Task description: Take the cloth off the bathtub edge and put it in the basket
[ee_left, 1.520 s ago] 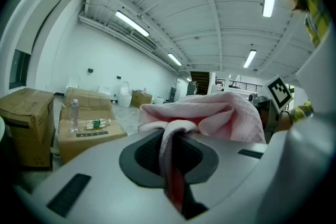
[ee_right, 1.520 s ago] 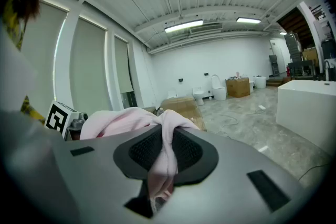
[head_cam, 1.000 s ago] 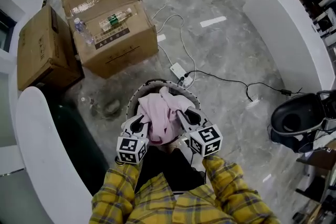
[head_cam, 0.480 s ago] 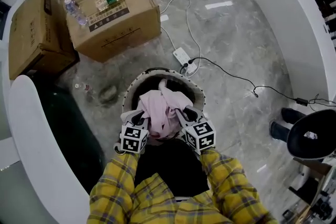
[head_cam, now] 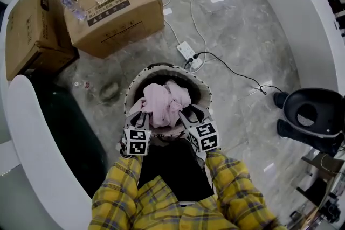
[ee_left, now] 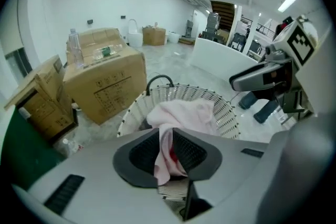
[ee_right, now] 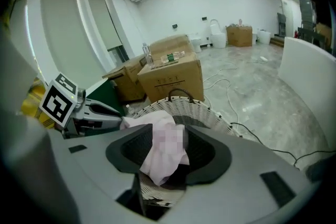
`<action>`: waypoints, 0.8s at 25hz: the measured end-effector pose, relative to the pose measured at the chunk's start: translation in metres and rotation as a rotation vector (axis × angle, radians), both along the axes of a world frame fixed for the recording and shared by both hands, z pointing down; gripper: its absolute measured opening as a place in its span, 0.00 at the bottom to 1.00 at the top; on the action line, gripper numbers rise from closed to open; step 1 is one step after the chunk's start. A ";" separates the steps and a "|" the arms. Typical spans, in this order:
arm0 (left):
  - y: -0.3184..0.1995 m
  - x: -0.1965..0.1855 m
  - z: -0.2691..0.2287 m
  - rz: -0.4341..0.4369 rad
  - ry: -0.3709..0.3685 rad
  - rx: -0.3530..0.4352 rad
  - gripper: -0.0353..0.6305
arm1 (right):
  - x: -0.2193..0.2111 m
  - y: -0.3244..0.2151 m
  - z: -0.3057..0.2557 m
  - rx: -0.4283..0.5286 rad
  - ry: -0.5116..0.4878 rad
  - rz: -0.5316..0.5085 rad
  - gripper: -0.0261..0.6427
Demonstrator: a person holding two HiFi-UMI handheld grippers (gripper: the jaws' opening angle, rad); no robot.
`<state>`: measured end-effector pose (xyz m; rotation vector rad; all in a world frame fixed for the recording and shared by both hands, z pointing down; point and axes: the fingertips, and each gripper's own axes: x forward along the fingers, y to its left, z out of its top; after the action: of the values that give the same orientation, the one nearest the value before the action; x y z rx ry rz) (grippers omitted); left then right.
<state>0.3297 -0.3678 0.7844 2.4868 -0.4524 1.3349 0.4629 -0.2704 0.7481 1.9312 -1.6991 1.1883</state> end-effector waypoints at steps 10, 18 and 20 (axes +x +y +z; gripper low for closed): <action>-0.008 0.023 -0.055 -0.046 0.210 -0.021 0.10 | 0.008 0.005 -0.021 0.018 0.031 0.052 0.10; -0.008 0.022 -0.119 -0.053 0.310 0.014 0.10 | 0.004 -0.002 -0.071 0.097 0.072 0.090 0.08; -0.007 0.018 -0.136 -0.068 0.337 0.022 0.10 | 0.001 -0.003 -0.087 0.120 0.087 0.092 0.08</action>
<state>0.3481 -0.3751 0.6480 2.6185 -0.4688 0.8639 0.4638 -0.2738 0.6609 2.1203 -1.6888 1.0376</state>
